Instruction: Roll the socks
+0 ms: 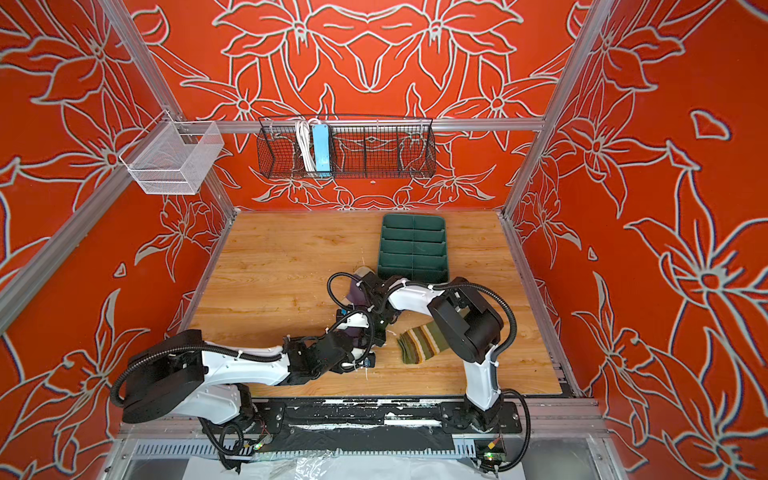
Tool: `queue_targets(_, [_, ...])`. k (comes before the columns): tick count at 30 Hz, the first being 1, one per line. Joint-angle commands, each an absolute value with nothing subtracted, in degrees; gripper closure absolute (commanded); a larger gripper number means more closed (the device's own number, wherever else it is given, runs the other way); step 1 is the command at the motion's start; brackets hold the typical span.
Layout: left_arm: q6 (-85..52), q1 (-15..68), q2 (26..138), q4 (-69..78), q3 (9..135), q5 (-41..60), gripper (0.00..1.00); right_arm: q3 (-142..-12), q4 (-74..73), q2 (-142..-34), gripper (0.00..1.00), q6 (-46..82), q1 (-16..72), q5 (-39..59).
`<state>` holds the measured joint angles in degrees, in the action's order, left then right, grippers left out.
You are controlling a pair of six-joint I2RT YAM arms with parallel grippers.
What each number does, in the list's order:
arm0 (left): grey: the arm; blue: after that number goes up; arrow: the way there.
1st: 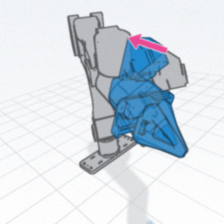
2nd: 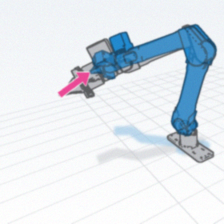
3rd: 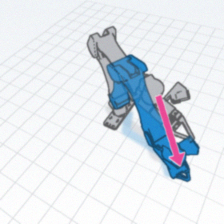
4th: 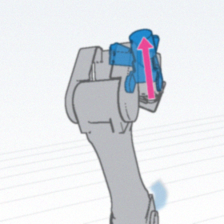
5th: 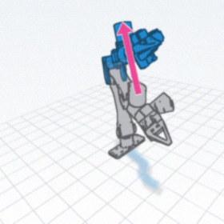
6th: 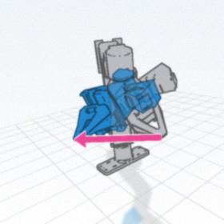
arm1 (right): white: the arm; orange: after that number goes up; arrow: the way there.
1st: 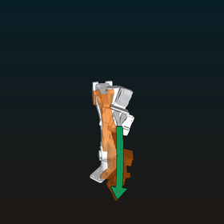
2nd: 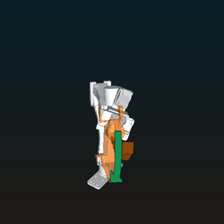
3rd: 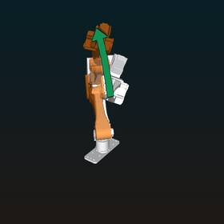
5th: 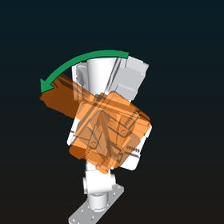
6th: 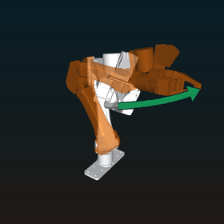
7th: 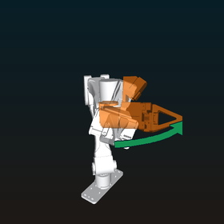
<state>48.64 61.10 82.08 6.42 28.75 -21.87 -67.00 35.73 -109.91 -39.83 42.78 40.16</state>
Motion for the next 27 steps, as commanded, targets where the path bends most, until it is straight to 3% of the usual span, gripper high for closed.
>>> queue_targets(1, [48.18, 60.62, 82.40, 2.77, 29.95, -20.37, 0.81, -66.53, 36.33, -109.79, 1.00, -39.96, 42.45, 42.98])
queue_targets(5, [47.74, 60.64, 81.28, -0.64, 30.57, -18.28, 1.00, -65.63, 34.34, -108.11, 1.00, -38.30, 41.69, 41.87])
queue_targets(7, [47.43, 60.64, 80.57, -1.49, 30.72, -16.74, 1.00, -63.95, 31.89, -105.91, 1.00, -36.90, 41.11, 40.60])
queue_targets(11, [48.24, 60.25, 80.45, -4.65, 31.88, -12.31, 1.00, -57.07, 21.85, -96.88, 0.72, -31.64, 39.51, 36.61])
queue_targets(13, [48.41, 59.73, 80.81, -6.42, 32.76, -10.53, 1.00, -52.31, 15.76, -90.59, 0.64, -28.26, 38.33, 33.90])
queue_targets(16, [48.88, 58.36, 80.88, -10.37, 34.71, -5.66, 1.00, -45.47, 7.65, -81.33, 0.59, -23.31, 36.16, 29.09])
queue_targets(24, [45.82, 49.91, 85.30, -26.68, 45.74, 12.09, 1.00, -36.16, -6.50, -60.76, 0.51, -13.31, 32.35, -7.74])
queue_targets(27, [45.78, 47.93, 90.24, -33.63, 51.79, 16.55, 1.00, -33.39, -8.94, -52.59, 0.51, -16.75, 32.36, -8.57])
